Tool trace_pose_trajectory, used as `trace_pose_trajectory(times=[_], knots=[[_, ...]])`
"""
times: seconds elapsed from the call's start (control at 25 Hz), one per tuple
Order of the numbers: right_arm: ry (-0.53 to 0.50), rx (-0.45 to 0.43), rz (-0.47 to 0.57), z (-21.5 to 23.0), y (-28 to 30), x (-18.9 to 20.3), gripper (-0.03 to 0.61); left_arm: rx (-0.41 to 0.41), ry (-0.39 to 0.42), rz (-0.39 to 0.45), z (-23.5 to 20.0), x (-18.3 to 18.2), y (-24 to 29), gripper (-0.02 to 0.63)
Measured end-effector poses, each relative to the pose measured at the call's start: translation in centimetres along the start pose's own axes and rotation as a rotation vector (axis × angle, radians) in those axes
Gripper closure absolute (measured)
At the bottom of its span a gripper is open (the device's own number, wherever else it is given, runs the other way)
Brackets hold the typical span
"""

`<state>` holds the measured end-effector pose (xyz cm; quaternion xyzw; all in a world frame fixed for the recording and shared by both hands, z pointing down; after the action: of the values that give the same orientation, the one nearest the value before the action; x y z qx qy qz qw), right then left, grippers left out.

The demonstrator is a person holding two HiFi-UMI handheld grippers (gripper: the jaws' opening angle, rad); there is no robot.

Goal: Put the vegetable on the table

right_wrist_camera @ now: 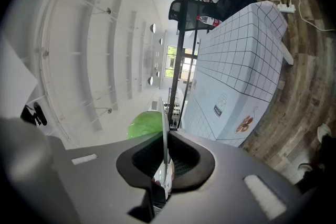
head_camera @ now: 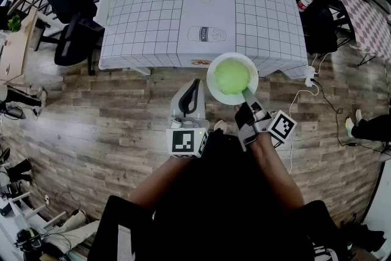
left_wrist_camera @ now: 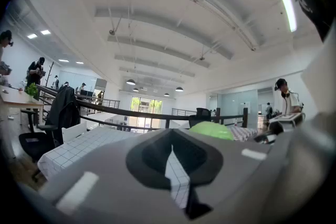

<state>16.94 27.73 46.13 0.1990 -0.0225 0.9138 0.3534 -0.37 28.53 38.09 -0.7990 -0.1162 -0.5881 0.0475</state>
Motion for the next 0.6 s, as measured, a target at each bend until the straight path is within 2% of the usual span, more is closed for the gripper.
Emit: trace_pose_trajectory(times=[0.32,0.6], knots=[[-0.009,-0.025,0.009,0.1,1.4,0.1,0.56,-0.008,0.021,0.005,-1.1,-0.4,0.6,0.604],[0.012,-0.054,-0.006,0.0,0.4,0.2,0.56,-0.034,0.025,0.01,-0.1,-0.2,-0.4,0.604]])
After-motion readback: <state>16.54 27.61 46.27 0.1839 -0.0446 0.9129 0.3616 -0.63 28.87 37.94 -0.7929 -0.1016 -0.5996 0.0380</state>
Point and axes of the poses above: the fingertips, and each gripper's own axes: y forward along the fingers, z to its right, x out of its underside, the point moved 3 cm from there along -y, backward along the fingers, and after that the axes turned 13 degrees about -y, right-handed, at the moved point
